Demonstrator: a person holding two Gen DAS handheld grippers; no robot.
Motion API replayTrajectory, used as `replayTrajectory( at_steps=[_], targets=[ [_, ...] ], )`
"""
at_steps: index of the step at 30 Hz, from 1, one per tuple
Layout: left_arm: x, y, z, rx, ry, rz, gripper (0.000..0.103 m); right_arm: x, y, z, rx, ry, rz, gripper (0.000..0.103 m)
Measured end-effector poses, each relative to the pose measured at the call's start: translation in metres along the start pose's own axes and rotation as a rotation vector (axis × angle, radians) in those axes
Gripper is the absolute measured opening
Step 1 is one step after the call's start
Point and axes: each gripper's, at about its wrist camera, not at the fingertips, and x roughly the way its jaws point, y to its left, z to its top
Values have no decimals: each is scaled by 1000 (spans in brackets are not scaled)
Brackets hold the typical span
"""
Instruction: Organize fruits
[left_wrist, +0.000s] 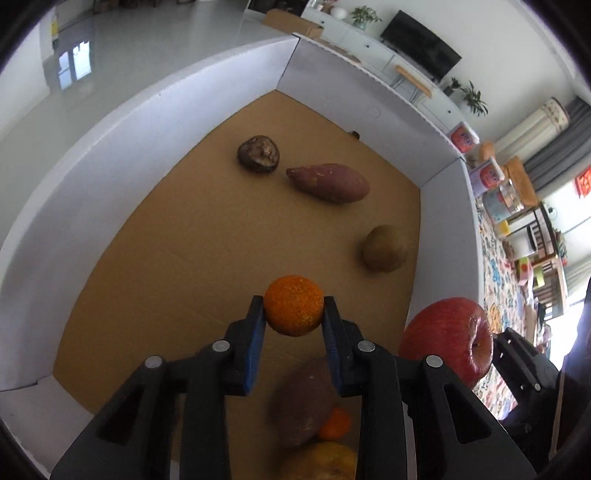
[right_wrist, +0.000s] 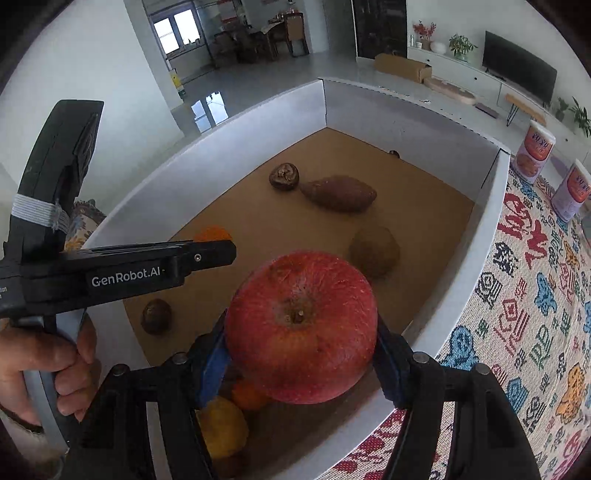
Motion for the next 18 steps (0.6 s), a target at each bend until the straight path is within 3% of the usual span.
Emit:
replayTrajectory(
  at_steps=[1,3,6,11,15,18],
  targets=[
    [2,1,-1,2,3,12,32,7,2,0,-12,20,-17,68],
    [0,3,-2,0,-9,31,51,14,5,-3,-41,26,-53,69],
    [-18,1,-8,2,-93,76,71,15,4,-2,-40,16,-49,70],
    [-69,-18,-26,131,-290,193,87,-22,-6,-6,2,-67,-65,89],
    [-115,-42,-51,247,-523,354,99,-57,-19,-13,58,-141,-91,103],
    [-133,-50,-70,250,-607,469,102,-81,-17,-21,114,-174,-93,103]
  ],
)
